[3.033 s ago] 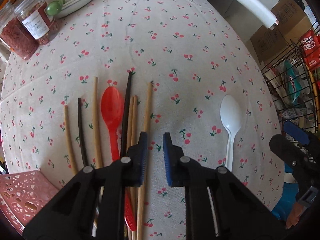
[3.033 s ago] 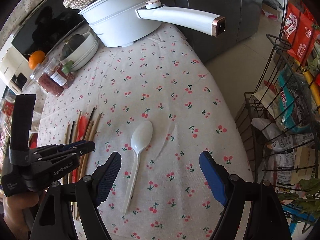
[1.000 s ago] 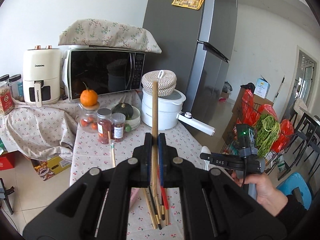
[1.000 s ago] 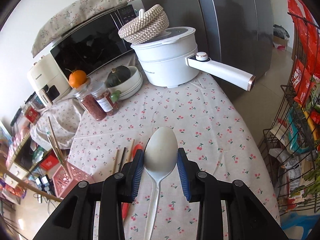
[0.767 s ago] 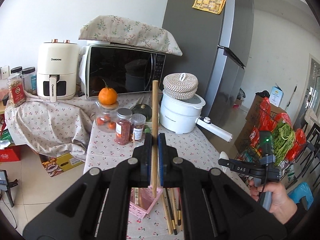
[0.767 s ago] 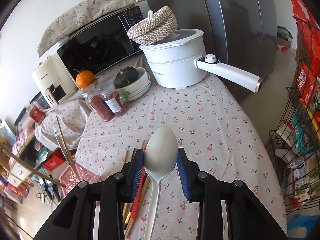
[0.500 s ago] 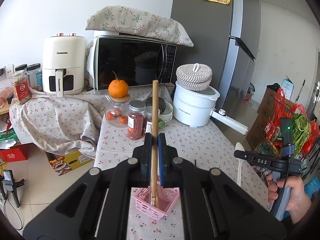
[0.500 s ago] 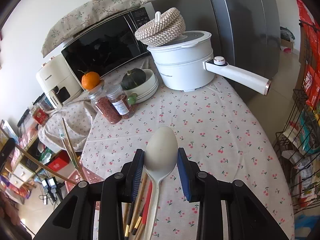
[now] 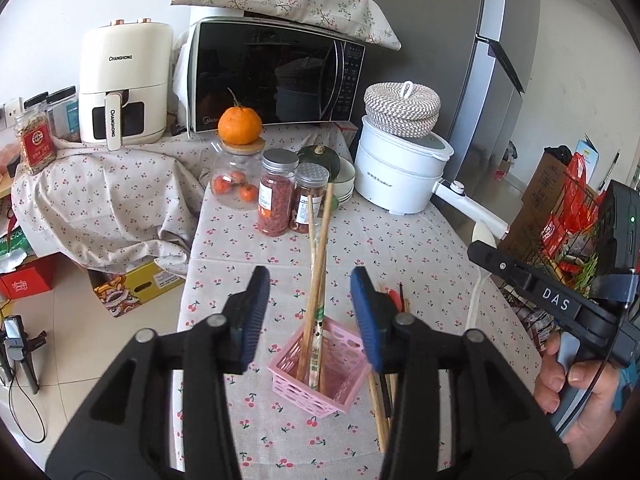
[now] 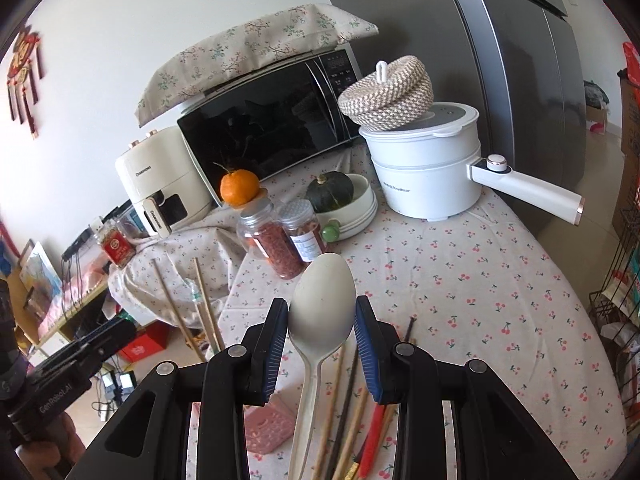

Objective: Organize utensils
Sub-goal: 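Put the chopstick in the basket with the left tool while the right tool lifts the white spoon, then lower the white spoon into the pink basket and open the right tool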

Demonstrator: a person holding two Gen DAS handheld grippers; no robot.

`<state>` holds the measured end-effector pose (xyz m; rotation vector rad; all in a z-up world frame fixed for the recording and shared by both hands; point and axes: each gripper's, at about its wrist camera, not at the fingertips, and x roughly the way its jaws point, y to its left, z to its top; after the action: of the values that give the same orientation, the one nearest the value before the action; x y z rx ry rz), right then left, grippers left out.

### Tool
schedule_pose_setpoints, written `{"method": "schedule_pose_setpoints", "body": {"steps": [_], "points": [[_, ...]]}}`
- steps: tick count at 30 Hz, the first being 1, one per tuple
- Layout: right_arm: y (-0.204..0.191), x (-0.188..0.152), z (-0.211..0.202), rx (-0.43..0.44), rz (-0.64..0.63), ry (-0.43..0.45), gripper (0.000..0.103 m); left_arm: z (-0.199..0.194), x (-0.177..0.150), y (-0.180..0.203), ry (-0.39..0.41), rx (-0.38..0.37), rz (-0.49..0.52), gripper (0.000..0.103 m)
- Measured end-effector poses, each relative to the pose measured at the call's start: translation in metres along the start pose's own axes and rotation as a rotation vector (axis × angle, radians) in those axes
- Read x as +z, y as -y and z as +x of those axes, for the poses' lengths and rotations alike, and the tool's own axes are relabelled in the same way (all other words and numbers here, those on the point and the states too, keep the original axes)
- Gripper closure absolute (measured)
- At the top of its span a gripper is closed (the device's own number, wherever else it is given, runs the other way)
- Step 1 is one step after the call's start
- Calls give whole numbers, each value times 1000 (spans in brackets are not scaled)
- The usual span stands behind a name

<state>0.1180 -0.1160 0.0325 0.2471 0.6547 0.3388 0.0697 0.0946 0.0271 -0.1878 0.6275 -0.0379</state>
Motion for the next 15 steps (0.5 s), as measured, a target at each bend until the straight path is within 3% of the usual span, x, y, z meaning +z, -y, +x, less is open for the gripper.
{"method": "schedule_pose_setpoints", "body": {"steps": [2, 7, 15], "points": [[-13, -1, 0, 15, -12, 32, 69, -2, -2, -4, -14, 1, -22, 41], [-41, -3, 2, 45, -33, 110, 69, 3, -13, -22, -84, 21, -77, 27], [-76, -14, 14, -1, -110, 222, 68, 11, -35, -53, -175, 96, -112, 26]]}}
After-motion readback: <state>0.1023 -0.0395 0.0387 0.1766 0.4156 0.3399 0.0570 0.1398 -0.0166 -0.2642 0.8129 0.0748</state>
